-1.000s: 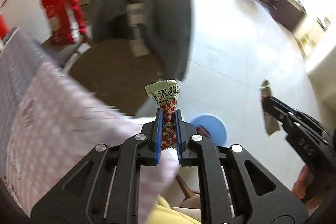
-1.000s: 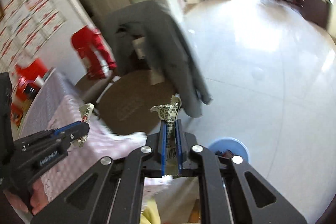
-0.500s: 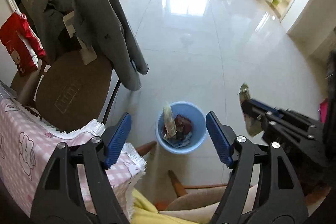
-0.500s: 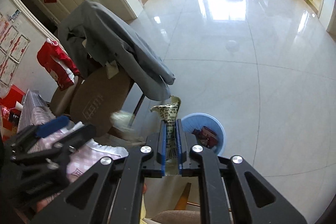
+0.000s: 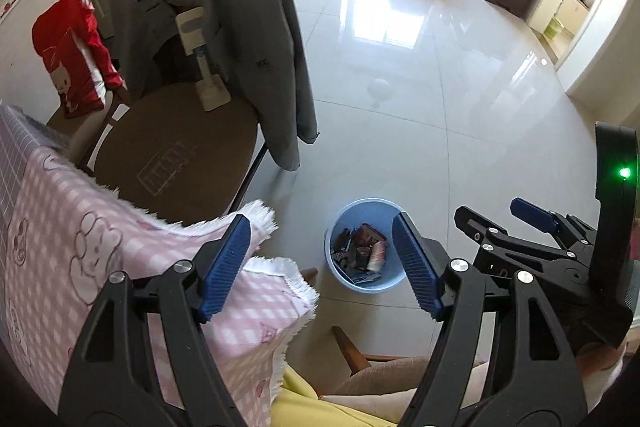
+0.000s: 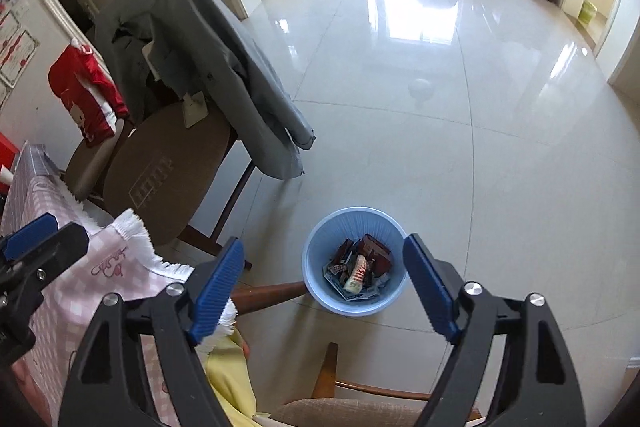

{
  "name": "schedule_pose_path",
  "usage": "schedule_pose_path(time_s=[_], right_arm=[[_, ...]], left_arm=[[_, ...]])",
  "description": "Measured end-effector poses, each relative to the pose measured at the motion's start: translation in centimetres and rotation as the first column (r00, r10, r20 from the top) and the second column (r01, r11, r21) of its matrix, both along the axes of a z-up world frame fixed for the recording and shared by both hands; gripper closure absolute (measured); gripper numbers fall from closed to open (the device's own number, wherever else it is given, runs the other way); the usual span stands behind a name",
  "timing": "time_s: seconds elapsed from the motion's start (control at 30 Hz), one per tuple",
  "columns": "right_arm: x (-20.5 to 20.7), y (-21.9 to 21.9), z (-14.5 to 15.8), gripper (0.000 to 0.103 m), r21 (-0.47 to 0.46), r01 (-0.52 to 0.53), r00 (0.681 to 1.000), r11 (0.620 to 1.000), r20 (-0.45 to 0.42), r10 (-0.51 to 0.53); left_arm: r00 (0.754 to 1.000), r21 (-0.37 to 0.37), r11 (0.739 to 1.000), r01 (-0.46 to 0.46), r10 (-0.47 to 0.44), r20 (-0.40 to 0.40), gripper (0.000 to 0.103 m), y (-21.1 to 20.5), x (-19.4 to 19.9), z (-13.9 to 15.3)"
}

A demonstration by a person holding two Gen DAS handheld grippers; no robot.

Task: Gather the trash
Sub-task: 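Return both open grippers to the newspaper on the table, then grasp the white cloth with the left gripper while the right gripper grasps the newspaper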

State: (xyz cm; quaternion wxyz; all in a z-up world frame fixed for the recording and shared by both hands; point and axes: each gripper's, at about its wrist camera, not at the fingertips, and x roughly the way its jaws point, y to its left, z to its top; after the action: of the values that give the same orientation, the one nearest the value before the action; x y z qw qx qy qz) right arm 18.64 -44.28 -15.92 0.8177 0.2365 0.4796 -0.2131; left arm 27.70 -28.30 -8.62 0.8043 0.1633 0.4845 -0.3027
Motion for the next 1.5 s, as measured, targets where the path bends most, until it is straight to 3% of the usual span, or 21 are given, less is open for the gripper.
schedule_pose_path(time_s=[0.37,0.53,0.73,0.97,1.03,1.3,1.5], right_arm=[[2.1,7.1,4.4,0.023,-0.08,-0.155,0.985,0.985,0.065,0.161],[3.9,12.3,6.5,0.023,-0.096,-0.265,0.957,0.959,0.099,0.274],[5.7,19.1,8.3,0.023,-0.097,-0.396,0.905,0.913,0.129,0.406],[7.2,27.8,9.7,0.023,-0.088,-0.553,0.815,0.828,0.147,0.56],[7.5,30.4,10.0,0.023,-0.085,-0.595,0.785,0.8,0.151,0.6],[8.6,40.7,10.0,0.023,-0.086,-0.738,0.659,0.669,0.123,0.742],[9.0,48.7,10.1,0.023,-0.082,-0.834,0.54,0.546,0.086,0.837]], left_arm=[[0.987,-0.086,0.984,-0.153,0.157,0.033,0.03,8.8,0.1,3.0],[0.965,-0.115,0.961,-0.25,0.257,0.051,0.03,14.2,0.1,4.3],[0.921,-0.143,0.916,-0.374,0.385,0.058,0.03,22.0,-0.3,5.1],[0.841,-0.158,0.837,-0.525,0.538,0.053,0.03,31.2,-1.4,5.3],[0.809,-0.152,0.803,-0.576,0.587,0.036,0.03,34.3,-1.9,4.8],[0.694,-0.138,0.688,-0.713,0.72,0.01,0.03,43.7,-4.4,3.8],[0.609,-0.164,0.597,-0.785,0.792,-0.031,0.023,50.2,-7.2,3.3]])
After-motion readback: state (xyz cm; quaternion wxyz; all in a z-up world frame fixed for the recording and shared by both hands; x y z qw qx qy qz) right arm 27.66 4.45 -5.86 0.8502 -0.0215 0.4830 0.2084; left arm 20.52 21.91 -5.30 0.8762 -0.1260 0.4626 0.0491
